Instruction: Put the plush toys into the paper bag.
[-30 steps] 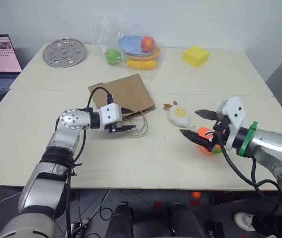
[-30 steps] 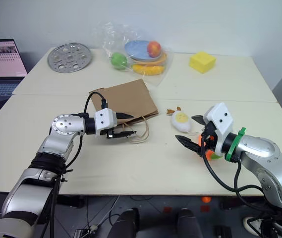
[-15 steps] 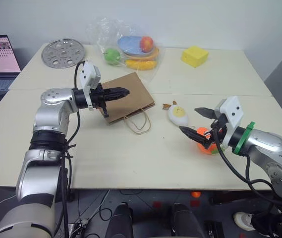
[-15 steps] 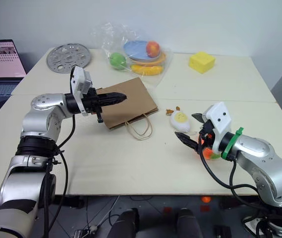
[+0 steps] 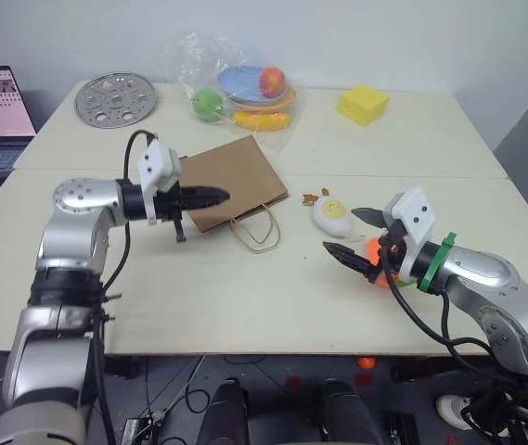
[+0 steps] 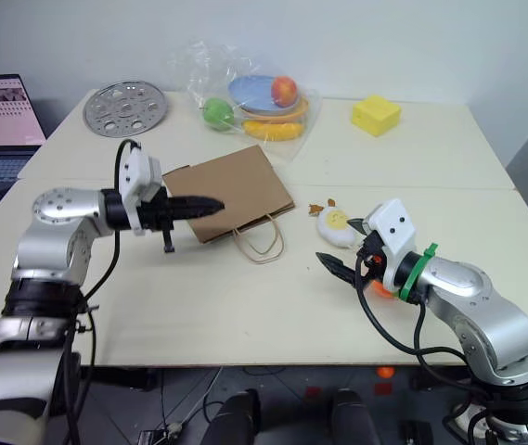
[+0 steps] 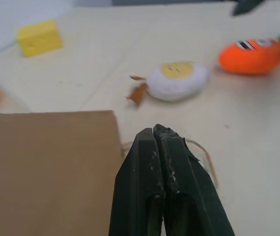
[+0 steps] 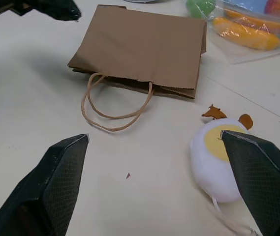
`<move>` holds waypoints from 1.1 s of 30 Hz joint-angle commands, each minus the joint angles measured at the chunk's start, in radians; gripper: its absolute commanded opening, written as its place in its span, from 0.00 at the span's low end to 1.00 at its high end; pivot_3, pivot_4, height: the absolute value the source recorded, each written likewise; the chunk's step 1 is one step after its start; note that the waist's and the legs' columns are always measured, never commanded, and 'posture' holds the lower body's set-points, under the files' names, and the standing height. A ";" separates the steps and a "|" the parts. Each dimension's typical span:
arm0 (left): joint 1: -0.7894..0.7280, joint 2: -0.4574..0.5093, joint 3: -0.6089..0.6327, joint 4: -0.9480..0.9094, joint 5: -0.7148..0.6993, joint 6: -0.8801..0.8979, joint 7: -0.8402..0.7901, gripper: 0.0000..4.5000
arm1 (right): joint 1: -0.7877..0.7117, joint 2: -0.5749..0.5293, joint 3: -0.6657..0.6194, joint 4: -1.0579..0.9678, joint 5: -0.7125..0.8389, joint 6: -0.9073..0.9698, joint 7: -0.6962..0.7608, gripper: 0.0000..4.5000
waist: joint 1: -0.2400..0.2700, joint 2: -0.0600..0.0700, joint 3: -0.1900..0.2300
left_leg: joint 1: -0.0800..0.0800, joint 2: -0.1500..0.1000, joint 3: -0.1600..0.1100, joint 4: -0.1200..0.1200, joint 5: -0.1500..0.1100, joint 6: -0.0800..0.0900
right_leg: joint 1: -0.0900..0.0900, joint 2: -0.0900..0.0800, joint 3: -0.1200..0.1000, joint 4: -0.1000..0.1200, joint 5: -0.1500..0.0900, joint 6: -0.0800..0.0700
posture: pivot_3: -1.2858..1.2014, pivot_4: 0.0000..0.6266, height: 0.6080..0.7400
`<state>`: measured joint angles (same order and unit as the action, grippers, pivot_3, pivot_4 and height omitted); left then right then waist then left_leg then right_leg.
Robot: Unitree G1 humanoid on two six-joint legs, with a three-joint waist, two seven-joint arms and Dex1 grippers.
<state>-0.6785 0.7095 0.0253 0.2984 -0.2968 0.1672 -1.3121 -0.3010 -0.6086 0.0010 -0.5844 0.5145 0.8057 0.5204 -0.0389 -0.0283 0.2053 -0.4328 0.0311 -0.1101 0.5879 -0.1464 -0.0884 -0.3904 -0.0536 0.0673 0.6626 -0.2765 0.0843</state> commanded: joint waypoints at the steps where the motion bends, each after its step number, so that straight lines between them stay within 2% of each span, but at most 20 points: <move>1: 0.065 0.048 0.027 -0.185 -0.081 0.092 -0.023 0.21 | 0.005 -0.003 -0.027 -0.031 0.000 -0.024 0.001 1.00 | 0.000 0.000 0.000 | 0.000 0.000 0.000 0.000 0.000 0.000 | 0.000 0.000 0.000 0.000 0.000 0.000 | 0.52 0.24 1.00; 5: 0.123 0.076 0.027 -0.252 -0.097 0.117 -0.031 0.47 | 0.006 0.000 -0.028 -0.031 0.004 -0.023 0.003 1.00 | 0.003 0.000 0.000 | 0.000 0.000 0.001 0.001 0.000 0.000 | 0.001 0.000 0.000 0.000 -0.003 0.002 | 0.52 0.24 1.00; 8: 0.211 0.075 -0.041 -0.232 0.002 -0.061 -0.051 0.65 | -0.002 0.002 -0.020 -0.017 0.001 -0.031 0.010 1.00 | 0.004 0.000 0.000 | 0.000 0.000 0.001 0.002 0.000 0.000 | 0.001 0.000 0.001 0.000 -0.004 0.001 | 0.52 0.24 1.00; 13: 0.208 0.021 -0.148 -0.128 0.117 -0.252 -0.048 0.99 | -0.012 -0.003 -0.017 -0.009 -0.004 -0.033 0.015 1.00 | 0.011 0.000 0.000 | 0.000 0.000 0.002 0.003 0.000 0.000 | 0.001 0.000 0.002 0.000 -0.003 0.000 | 0.52 0.24 1.00; 21: 0.054 -0.087 -0.199 0.108 0.163 -0.401 -0.048 0.99 | 0.011 -0.007 -0.042 -0.035 0.005 -0.013 -0.003 1.00 | 0.010 0.000 0.000 | 0.000 0.000 0.002 0.003 0.000 0.000 | 0.001 0.000 0.001 -0.001 -0.003 0.002 | 0.52 0.24 1.00; 27: -0.031 -0.121 -0.195 0.223 0.155 -0.435 -0.086 0.99 | 0.029 -0.006 -0.058 -0.054 0.008 -0.003 -0.020 1.00 | 0.006 0.000 0.000 | 0.000 0.000 0.002 0.002 0.000 0.000 | 0.000 0.000 0.001 0.000 -0.002 0.003 | 0.52 0.24 1.00; 33: -0.137 -0.143 -0.238 0.424 0.238 -0.500 -0.107 0.99 | 0.033 0.002 -0.065 -0.065 0.012 0.005 -0.041 1.00 | 0.006 0.000 0.000 | 0.000 0.000 0.001 0.003 0.000 0.000 | 0.001 0.000 0.001 0.000 -0.002 0.003 | 0.52 0.24 1.00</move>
<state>-0.7903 0.5742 -0.1975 0.6930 -0.0755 -0.3068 -1.4095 -0.2602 -0.6086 -0.0297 -0.6085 0.5167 0.8172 0.4875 -0.0324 -0.0282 0.2050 -0.4324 0.0308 -0.1087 0.5907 -0.1463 -0.0883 -0.3895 -0.0535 0.0685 0.6626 -0.2786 0.0876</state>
